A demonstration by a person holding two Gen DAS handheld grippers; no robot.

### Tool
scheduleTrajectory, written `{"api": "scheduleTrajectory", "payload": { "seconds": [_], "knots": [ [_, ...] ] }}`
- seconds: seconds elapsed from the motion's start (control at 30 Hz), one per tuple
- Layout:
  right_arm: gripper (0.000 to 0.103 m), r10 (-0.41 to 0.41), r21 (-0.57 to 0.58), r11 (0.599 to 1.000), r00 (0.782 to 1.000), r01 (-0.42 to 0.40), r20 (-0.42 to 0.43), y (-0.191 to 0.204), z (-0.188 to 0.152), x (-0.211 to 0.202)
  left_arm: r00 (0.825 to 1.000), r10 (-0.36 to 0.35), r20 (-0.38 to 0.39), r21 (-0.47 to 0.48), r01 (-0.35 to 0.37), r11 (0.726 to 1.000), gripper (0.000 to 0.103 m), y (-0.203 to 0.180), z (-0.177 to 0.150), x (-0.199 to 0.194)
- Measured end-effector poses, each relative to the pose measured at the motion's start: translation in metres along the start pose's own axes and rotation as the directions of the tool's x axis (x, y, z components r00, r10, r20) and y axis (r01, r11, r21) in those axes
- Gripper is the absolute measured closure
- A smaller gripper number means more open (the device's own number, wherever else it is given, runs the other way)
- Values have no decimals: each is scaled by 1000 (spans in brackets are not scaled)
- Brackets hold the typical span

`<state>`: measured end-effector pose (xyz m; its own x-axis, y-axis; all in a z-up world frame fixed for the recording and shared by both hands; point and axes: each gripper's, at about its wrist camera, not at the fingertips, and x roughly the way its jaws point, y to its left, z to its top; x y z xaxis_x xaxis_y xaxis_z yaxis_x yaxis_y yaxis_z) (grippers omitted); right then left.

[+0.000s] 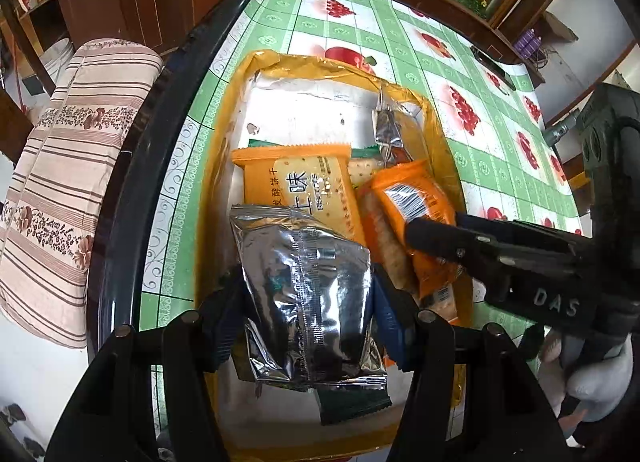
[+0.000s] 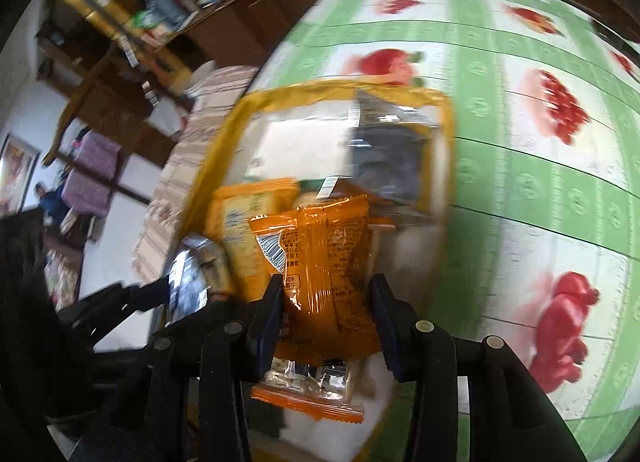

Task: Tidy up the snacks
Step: 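Lower the orange packet into the tray and open the right gripper while the left holds the foil packet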

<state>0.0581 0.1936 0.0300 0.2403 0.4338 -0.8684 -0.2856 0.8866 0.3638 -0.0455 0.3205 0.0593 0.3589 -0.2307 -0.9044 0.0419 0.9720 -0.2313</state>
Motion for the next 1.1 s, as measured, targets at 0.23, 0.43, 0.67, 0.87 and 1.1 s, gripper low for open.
{"api": "scheduleTrajectory", "payload": {
  "seconds": [0.23, 0.43, 0.67, 0.87, 1.1],
  "knots": [
    [60, -121, 17, 993, 988, 120, 99, -8, 38, -4, 1000, -3, 18, -11, 3, 1000, 45, 4, -4, -9],
    [60, -73, -48, 996, 996, 75, 51, 13, 43, 15, 999, -1, 43, -46, 3, 999, 45, 17, -3, -20],
    [60, 27, -81, 996, 999, -30, -32, 41, 40, 37, 998, 4, 62, -76, 1, 997, 45, 25, -4, -28],
    [60, 23, -23, 999, 1000, -23, -2, 28, 50, 32, 998, -6, 60, -68, 10, 998, 45, 21, -7, -28],
    [60, -42, -37, 998, 999, 43, 17, 29, 76, 54, 999, -5, 48, -62, 8, 998, 45, 19, -10, -26]
  ]
}}
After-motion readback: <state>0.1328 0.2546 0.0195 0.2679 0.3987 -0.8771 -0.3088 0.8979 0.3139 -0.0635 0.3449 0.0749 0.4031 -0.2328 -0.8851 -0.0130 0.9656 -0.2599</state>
